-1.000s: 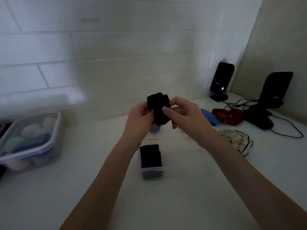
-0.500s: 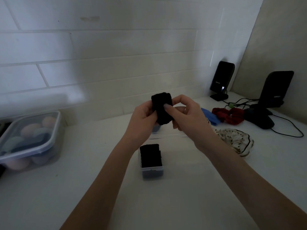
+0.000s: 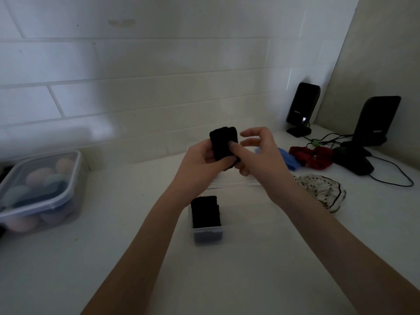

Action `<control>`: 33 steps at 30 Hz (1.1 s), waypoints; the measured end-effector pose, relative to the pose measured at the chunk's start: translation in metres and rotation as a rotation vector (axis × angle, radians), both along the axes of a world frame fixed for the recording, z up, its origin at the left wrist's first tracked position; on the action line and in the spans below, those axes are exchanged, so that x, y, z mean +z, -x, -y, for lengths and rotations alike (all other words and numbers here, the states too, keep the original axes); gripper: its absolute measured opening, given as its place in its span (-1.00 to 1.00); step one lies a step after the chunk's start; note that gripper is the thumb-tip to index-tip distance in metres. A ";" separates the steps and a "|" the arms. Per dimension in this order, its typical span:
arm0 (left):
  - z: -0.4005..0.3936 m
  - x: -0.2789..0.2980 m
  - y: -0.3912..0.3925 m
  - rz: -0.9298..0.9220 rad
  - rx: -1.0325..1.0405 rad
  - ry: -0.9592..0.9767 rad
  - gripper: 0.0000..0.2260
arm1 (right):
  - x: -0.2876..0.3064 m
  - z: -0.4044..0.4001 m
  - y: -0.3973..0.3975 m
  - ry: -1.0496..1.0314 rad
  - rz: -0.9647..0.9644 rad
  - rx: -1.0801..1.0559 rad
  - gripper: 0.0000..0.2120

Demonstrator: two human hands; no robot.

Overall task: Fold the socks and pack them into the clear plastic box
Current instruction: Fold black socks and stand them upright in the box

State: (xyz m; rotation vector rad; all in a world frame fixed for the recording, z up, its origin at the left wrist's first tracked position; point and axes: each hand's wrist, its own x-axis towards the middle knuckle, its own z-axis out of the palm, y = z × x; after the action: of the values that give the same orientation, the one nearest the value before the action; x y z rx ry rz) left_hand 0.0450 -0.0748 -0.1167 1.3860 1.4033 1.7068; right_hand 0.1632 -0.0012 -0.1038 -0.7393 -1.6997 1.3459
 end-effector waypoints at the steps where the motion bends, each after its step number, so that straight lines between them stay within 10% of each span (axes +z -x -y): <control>1: 0.000 0.001 0.000 0.010 -0.017 0.009 -0.70 | 0.002 -0.002 -0.001 -0.030 0.049 0.009 -0.77; 18: 0.017 0.016 -0.002 -0.066 -0.082 0.185 -0.87 | 0.022 -0.015 -0.023 -0.247 0.044 0.275 -0.90; 33: 0.038 0.019 0.017 -0.678 -0.145 0.583 -0.78 | 0.001 -0.014 -0.023 -0.098 0.789 0.574 -0.89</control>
State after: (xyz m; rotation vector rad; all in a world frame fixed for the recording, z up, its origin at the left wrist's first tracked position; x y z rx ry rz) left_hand 0.0278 -0.1133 -0.0973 1.7099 1.8860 0.6387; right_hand 0.1864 0.0128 -0.1030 -0.8189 -2.7435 1.4137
